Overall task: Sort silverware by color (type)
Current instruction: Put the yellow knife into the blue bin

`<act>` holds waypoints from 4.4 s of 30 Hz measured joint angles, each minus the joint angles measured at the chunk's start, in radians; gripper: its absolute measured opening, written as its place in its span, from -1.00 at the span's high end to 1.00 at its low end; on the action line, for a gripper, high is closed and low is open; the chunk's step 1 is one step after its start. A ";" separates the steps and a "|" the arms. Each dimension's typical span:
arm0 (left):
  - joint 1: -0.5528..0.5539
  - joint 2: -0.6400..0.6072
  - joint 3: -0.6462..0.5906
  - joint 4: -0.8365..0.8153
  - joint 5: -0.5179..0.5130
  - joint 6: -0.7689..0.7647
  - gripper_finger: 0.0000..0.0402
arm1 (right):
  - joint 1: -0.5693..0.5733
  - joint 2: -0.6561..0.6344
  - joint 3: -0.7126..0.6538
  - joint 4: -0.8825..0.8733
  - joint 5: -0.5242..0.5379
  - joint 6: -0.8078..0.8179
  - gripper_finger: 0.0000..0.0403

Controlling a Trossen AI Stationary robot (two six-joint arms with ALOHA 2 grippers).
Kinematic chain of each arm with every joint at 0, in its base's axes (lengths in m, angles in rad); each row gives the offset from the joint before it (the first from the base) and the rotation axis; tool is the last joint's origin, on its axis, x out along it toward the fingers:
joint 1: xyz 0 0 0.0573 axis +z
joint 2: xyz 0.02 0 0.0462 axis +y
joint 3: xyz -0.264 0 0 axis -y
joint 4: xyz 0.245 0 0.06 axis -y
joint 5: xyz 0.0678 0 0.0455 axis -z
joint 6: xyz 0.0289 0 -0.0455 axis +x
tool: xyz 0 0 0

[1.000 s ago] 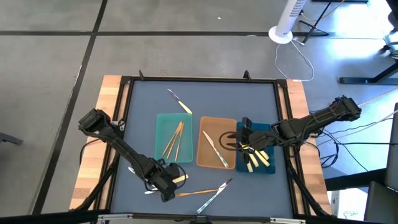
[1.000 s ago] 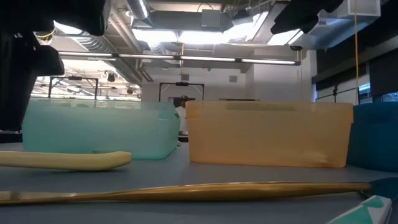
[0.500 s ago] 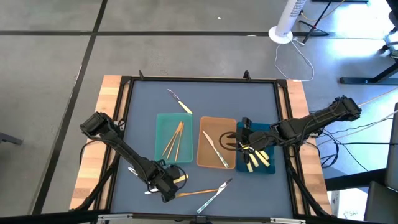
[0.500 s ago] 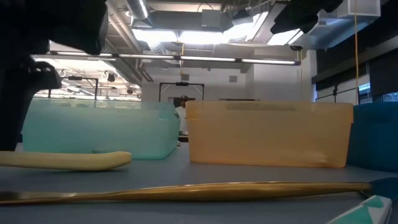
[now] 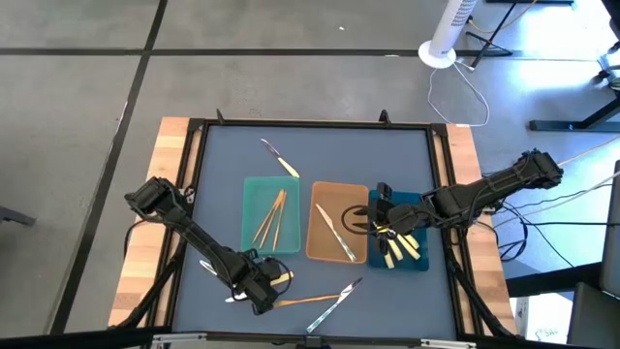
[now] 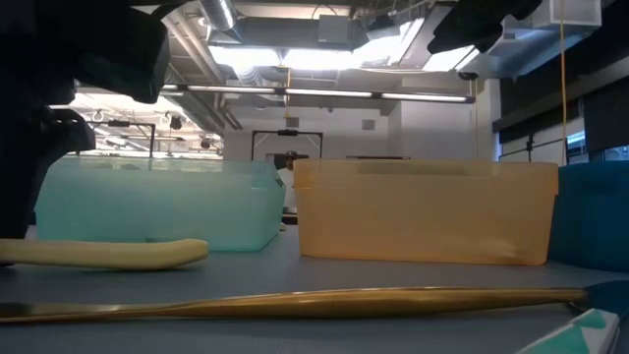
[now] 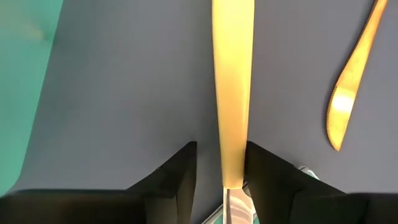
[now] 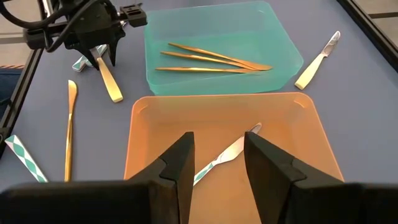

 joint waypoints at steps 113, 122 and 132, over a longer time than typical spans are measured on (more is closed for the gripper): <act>0.265 -0.023 0.452 -0.487 -0.815 1.478 0.78 | -0.167 0.186 -0.001 0.596 -0.123 0.003 0.38; 0.265 -0.022 0.452 -0.415 -0.835 1.531 0.78 | -0.166 0.222 -0.001 0.598 -0.028 0.062 0.38; 0.265 -0.022 0.452 -0.386 -0.871 1.529 0.78 | -0.166 0.237 0.000 0.596 -0.026 0.061 0.38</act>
